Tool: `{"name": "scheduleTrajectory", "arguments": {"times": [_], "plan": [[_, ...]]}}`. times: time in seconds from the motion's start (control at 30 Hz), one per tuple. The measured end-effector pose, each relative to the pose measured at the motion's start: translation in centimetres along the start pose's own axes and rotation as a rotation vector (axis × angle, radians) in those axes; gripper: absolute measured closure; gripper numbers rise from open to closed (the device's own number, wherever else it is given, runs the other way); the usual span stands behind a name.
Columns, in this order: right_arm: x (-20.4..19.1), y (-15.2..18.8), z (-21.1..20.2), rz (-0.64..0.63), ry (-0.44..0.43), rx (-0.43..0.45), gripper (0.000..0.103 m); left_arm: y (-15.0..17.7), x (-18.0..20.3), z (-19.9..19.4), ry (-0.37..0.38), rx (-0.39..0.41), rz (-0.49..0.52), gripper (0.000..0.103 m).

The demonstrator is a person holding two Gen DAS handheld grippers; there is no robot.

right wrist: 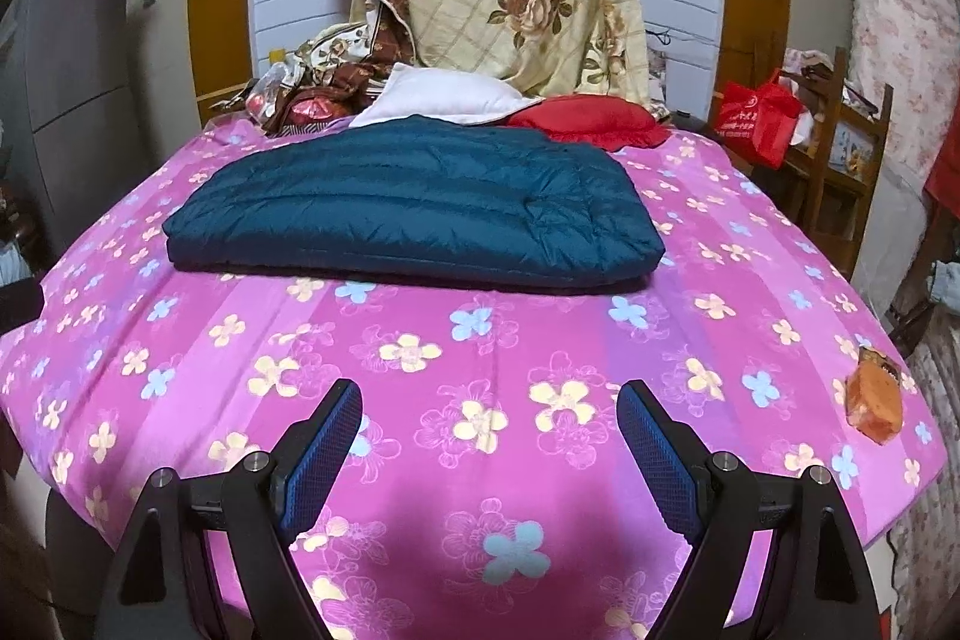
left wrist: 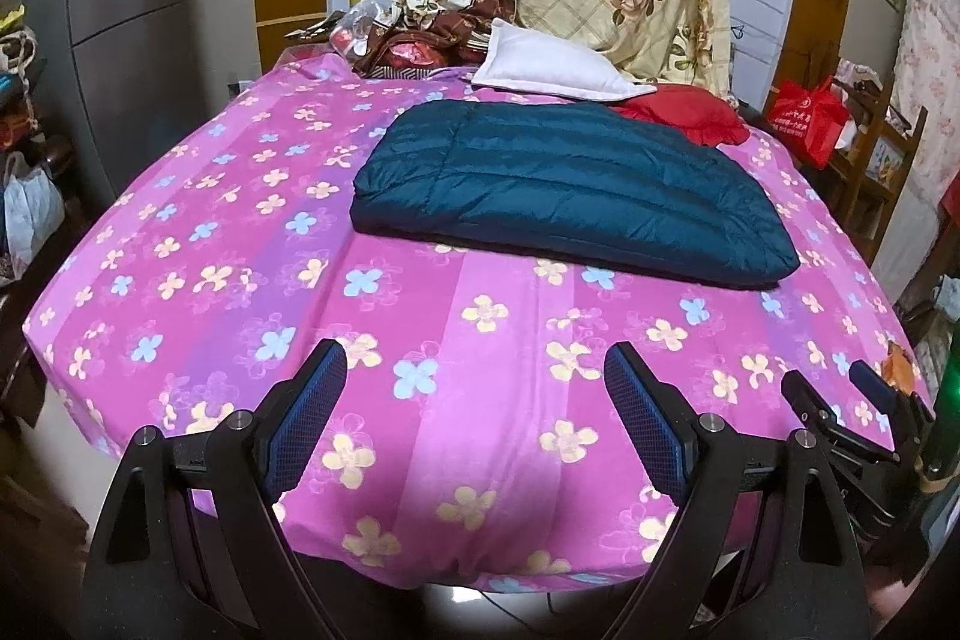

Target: Fold large clothes

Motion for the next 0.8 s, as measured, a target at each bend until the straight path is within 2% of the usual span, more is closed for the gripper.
{"name": "scheduleTrajectory", "arguments": {"times": [0.47, 0.8], "plan": [[3.1, 1.0, 0.1, 0.099, -0.018, 0.017, 0.018, 0.2, 2.6, 0.3, -0.027, -0.010, 0.075, 0.015], [4.0, 1.1, -0.4, 0.121, -0.025, 0.035, 0.018, 0.1, 4.0, -0.6, -0.018, 0.002, 0.099, 0.015]]}}
Point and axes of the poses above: each gripper's, at about its wrist camera, not at the fingertips, and z roughly the way its jaws point, x to its right, y to its underside, the point moved 7 cm from there along z, roughly the way its jaws point, and after that the axes turned 6 degrees about -y, right-handed, at the moved point
